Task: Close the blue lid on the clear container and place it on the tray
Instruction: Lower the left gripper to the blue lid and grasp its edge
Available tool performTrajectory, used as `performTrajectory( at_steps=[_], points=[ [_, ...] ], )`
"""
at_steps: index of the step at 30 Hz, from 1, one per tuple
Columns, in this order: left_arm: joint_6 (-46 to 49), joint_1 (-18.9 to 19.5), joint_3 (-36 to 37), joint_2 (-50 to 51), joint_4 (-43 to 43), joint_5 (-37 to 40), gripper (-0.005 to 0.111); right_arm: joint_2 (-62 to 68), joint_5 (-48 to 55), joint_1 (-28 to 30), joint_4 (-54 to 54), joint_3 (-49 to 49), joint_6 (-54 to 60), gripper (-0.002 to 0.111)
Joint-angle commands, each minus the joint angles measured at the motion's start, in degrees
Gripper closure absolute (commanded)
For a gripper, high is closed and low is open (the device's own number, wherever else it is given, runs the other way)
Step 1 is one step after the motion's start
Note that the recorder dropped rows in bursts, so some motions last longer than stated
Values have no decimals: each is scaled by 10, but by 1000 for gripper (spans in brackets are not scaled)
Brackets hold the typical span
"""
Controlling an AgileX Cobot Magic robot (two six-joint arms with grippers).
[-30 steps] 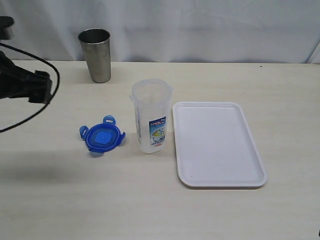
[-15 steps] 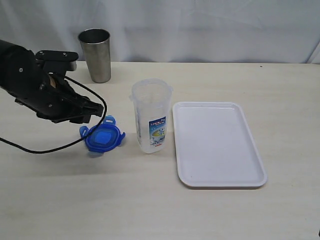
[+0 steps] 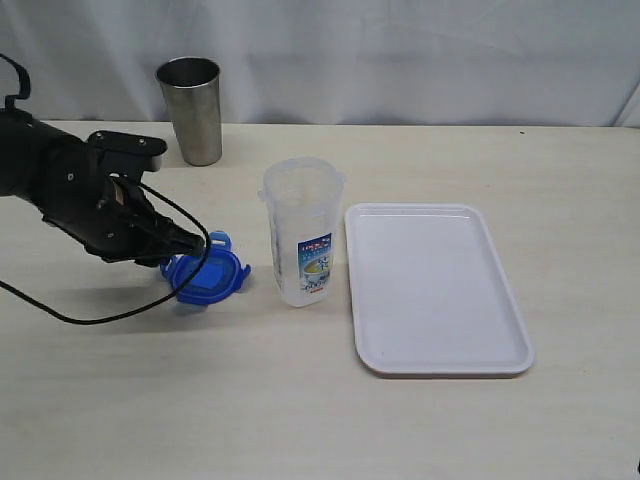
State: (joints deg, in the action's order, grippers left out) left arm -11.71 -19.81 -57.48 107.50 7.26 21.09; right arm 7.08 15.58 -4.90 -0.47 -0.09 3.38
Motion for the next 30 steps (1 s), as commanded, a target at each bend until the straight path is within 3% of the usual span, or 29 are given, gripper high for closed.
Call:
performTrajectory(
  at_steps=[1, 18, 30],
  points=[
    [-5, 11, 1, 23, -8, -29, 69, 1, -5, 2, 1, 1, -2, 104],
    [9, 11, 1, 61, -25, -86, 69, 1, -5, 2, 1, 1, -2, 104],
    [12, 11, 1, 61, -30, -71, 69, 1, -5, 2, 1, 1, -2, 104]
  ],
)
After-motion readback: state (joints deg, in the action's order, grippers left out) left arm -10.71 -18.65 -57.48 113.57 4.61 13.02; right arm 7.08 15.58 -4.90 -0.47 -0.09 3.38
